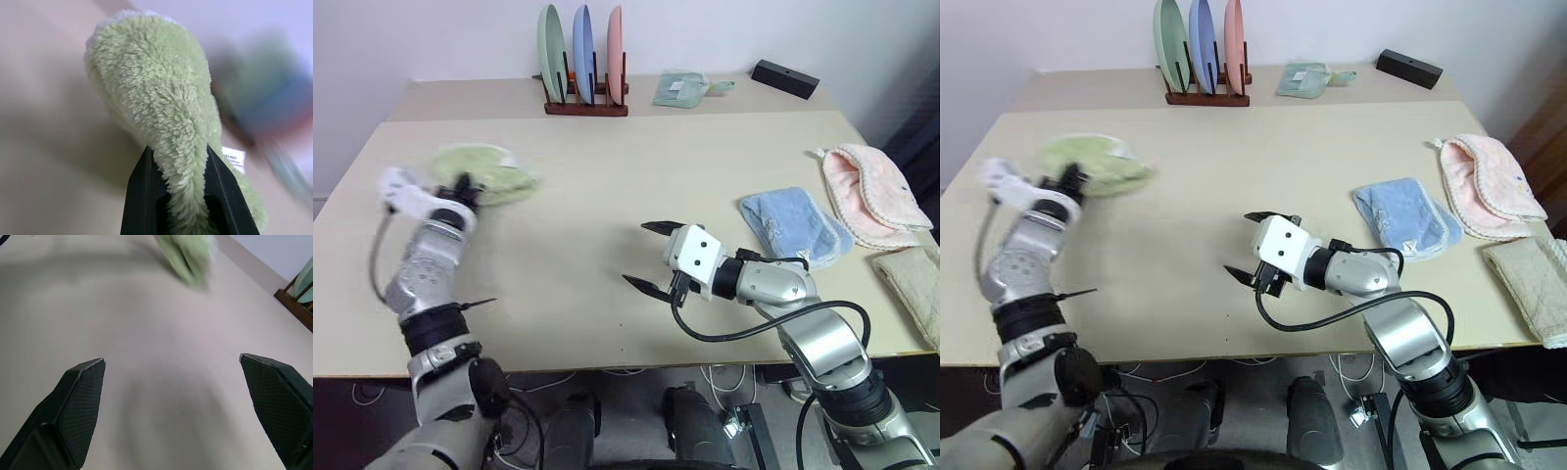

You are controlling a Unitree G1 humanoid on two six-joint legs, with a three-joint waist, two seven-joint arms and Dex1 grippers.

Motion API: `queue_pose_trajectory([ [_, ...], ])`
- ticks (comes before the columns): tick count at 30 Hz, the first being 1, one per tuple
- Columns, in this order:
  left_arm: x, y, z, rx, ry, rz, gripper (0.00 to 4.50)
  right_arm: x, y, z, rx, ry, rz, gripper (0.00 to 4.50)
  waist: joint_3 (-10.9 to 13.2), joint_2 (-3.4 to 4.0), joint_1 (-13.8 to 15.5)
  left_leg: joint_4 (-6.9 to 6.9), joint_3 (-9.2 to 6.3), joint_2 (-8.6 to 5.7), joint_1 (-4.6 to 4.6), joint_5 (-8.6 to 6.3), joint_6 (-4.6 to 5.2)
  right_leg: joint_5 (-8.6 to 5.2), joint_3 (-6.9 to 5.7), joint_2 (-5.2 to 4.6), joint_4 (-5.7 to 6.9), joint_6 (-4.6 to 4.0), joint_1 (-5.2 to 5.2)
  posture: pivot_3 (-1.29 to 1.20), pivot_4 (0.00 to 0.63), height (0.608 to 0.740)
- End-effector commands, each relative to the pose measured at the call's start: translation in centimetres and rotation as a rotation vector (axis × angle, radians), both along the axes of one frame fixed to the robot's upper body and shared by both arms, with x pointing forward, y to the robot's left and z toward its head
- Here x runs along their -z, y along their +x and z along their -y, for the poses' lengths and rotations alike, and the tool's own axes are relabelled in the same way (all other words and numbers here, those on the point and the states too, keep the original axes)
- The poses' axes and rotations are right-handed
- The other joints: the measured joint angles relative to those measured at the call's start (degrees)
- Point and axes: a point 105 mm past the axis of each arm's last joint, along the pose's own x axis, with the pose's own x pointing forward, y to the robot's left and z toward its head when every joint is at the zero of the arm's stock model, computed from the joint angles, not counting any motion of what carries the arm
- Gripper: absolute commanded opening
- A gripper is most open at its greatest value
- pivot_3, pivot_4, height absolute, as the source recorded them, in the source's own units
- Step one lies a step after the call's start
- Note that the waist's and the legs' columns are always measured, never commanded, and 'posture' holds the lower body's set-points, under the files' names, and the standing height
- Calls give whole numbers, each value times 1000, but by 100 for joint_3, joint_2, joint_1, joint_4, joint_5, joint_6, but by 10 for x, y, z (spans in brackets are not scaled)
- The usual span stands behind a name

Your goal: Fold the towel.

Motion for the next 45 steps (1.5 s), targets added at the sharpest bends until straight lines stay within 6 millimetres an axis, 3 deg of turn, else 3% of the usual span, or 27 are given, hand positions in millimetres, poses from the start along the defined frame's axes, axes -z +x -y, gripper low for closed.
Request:
queue_pose_trajectory([
  [1,25,-20,-39,-229,-131,-43,20,-5,-1,-2,-13,6,41,4500,-2,-4,23,0,0,-1,0,0,0,0,0,0,0,0,2,0,150,740],
  [7,52,-21,-27,-184,-190,-92,20,0,0,1,-13,-5,41,4500,-6,-40,149,18,-5,-3,-7,3,-6,3,-7,-1,0,5,11,0,150,740],
  [11,56,-29,-26,-193,-222,-67,1646,4,1,2,-7,-7,37,4500,-7,-41,120,19,-5,-3,-5,3,-6,3,-7,-1,1,5,12,0,150,740],
  [16,53,-44,-35,-249,-229,-54,4291,9,2,5,1,-9,28,4500,-7,-41,38,18,-5,-1,-2,3,-6,3,-6,0,4,5,12,0,150,740],
  [17,52,-50,-40,-275,-220,-65,4478,10,2,6,4,-8,26,4500,-7,-41,14,18,-5,-1,-2,3,-6,3,-6,0,3,5,12,0,150,740],
  [20,40,-67,-53,-340,-150,-54,4478,9,5,11,27,8,15,4500,-7,-41,-35,15,-5,0,1,3,-6,3,-4,1,4,5,11,0,150,740],
  [24,-8,-78,-63,-353,132,-20,4478,7,12,21,70,33,1,4500,-5,-59,-4,14,-5,1,0,3,-6,3,-5,2,7,4,9,0,150,740],
  [26,-32,-66,-47,-258,319,-19,4478,3,19,28,111,78,-14,4500,-5,-63,47,14,-7,1,-2,4,-7,3,-6,4,6,2,10,0,150,740],
  [27,-44,-54,-30,-160,453,-23,4478,0,24,33,145,106,-19,4500,-6,-63,76,15,-6,0,-3,4,-7,3,-7,3,5,2,12,0,150,740],
  [28,-53,-39,0,8,583,-5,4478,-4,30,39,184,140,-24,4500,-6,-62,116,15,-6,-1,-4,4,-8,3,-7,2,1,2,17,0,150,740],
  [31,-44,-18,74,386,866,-14,4478,-13,41,56,268,209,-30,4500,-9,-45,172,18,-5,-9,-4,5,-10,2,-2,1,-9,-2,30,0,150,740],
  [34,-18,-17,122,645,1056,-30,4478,-16,44,77,335,236,-34,4500,-8,-44,112,10,-3,-13,-3,5,-10,1,6,-1,-14,-3,27,0,150,740],
  [37,-4,-17,138,745,1062,-38,4478,-17,43,93,373,244,-44,4500,-5,-43,-23,-14,-2,-3,-5,5,-9,3,6,5,-2,-1,-1,0,150,740],
  [40,8,-23,162,912,1093,-27,4478,1,28,125,418,162,-111,4500,-2,-34,-14,-19,-3,6,-5,6,-8,1,5,14,13,-3,-12,0,150,740],
  [45,21,-29,163,1029,1110,-34,4478,11,15,150,467,114,-150,4500,-1,-32,-31,-8,4,3,-4,5,-7,0,9,9,2,-2,1,0,150,740],
])
